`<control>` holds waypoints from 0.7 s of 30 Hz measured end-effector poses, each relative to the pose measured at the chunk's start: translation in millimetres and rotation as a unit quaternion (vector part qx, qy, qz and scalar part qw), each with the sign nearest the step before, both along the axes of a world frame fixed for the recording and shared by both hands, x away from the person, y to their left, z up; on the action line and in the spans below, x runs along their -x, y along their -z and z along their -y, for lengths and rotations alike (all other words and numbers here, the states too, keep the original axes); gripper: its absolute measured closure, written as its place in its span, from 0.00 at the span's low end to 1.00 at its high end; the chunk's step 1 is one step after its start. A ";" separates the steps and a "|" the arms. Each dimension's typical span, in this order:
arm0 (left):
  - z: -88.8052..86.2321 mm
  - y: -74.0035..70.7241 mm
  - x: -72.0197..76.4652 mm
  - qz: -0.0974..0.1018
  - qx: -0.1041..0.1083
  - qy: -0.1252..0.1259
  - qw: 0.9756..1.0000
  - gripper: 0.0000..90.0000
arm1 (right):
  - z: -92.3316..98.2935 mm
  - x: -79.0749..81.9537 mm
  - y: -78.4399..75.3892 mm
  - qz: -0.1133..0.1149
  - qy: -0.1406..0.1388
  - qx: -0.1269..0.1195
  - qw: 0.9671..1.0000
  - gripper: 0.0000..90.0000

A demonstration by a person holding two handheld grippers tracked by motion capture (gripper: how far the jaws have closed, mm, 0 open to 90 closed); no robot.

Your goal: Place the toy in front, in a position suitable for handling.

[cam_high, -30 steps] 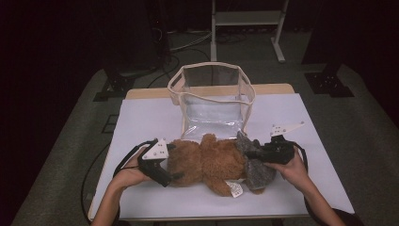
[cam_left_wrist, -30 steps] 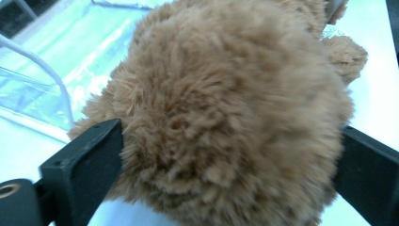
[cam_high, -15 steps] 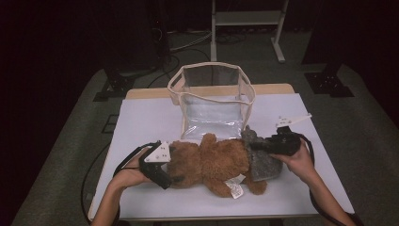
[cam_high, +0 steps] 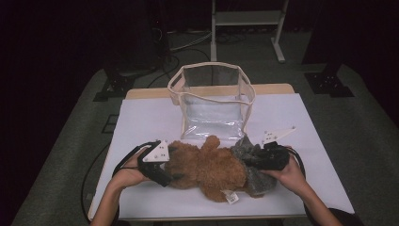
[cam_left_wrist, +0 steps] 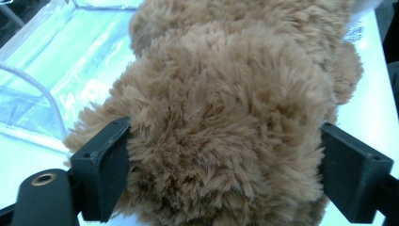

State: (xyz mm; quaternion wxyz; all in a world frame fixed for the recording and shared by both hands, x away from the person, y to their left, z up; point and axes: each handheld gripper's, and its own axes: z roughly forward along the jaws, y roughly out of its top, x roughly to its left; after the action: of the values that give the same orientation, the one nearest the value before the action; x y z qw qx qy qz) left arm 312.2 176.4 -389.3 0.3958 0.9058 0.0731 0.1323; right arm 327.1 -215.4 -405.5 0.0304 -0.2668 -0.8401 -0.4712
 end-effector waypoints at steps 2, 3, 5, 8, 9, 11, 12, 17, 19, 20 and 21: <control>0.7 0.5 0.9 -0.004 0.002 0.002 1.000 0.21 | 1.2 0.6 -1.4 0.002 -0.002 0.003 1.000 0.85; 1.3 0.8 1.3 -0.006 0.001 0.006 1.000 0.23 | 2.0 -0.6 -2.7 0.005 -0.002 0.005 1.000 0.85; 2.5 1.8 1.8 -0.009 0.000 0.010 1.000 0.25 | 3.5 -6.2 -9.9 0.012 0.002 0.006 1.000 0.85; 2.8 3.2 2.1 -0.011 0.000 0.017 1.000 0.25 | 0.8 -18.6 -21.1 0.020 0.003 0.005 1.000 0.85; 3.0 4.0 2.7 -0.012 0.003 0.018 1.000 0.25 | -1.9 -23.1 -23.4 0.022 0.003 0.005 1.000 0.85; 1.8 4.5 3.0 -0.011 0.004 0.017 1.000 0.25 | -8.4 -31.3 -22.8 0.026 0.004 0.017 1.000 0.85; 1.1 4.9 3.2 -0.011 0.005 0.017 1.000 0.25 | -10.5 -34.9 -19.2 0.024 0.003 0.025 0.999 0.85; 0.0 5.9 3.0 -0.011 0.012 0.017 1.000 0.24 | -1.3 -38.3 1.7 -0.001 0.009 0.012 1.000 0.85; 0.8 6.2 3.5 -0.008 0.011 0.017 1.000 0.24 | 7.3 -34.8 5.2 -0.005 0.013 0.014 1.000 0.85; 1.2 6.2 3.7 -0.008 0.011 0.017 1.000 0.24 | 12.7 -32.2 5.2 -0.008 0.018 0.019 1.000 0.85; 2.4 6.8 3.7 -0.007 0.011 0.017 1.000 0.24 | 15.8 -30.2 3.0 -0.010 0.022 0.022 0.999 0.85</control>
State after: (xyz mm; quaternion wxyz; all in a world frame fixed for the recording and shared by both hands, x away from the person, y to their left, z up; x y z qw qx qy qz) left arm 308.6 174.0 -396.1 0.4071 0.9036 0.0619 0.1182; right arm 357.3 -231.2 -408.5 0.0224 -0.2904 -0.8440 -0.4503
